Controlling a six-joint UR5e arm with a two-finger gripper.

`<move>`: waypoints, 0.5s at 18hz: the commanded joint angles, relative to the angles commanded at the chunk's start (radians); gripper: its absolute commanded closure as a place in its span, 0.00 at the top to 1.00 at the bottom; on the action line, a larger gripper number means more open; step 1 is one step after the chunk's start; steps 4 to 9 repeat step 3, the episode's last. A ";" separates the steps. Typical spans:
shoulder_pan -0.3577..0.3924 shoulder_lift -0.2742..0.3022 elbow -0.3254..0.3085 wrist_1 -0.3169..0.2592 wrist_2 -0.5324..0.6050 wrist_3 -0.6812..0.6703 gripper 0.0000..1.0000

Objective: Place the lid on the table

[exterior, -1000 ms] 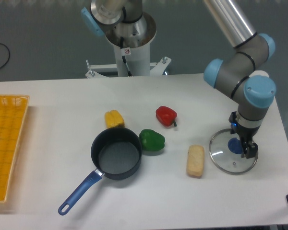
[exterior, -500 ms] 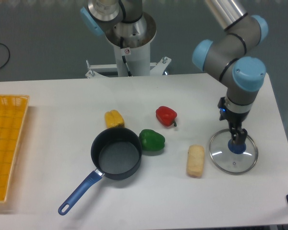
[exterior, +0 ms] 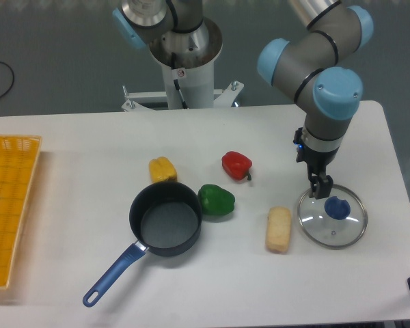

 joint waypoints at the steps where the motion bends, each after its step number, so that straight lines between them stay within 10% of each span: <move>1: -0.002 0.000 0.000 0.000 0.002 0.000 1.00; 9: 0.000 0.000 -0.002 0.000 0.002 0.000 1.00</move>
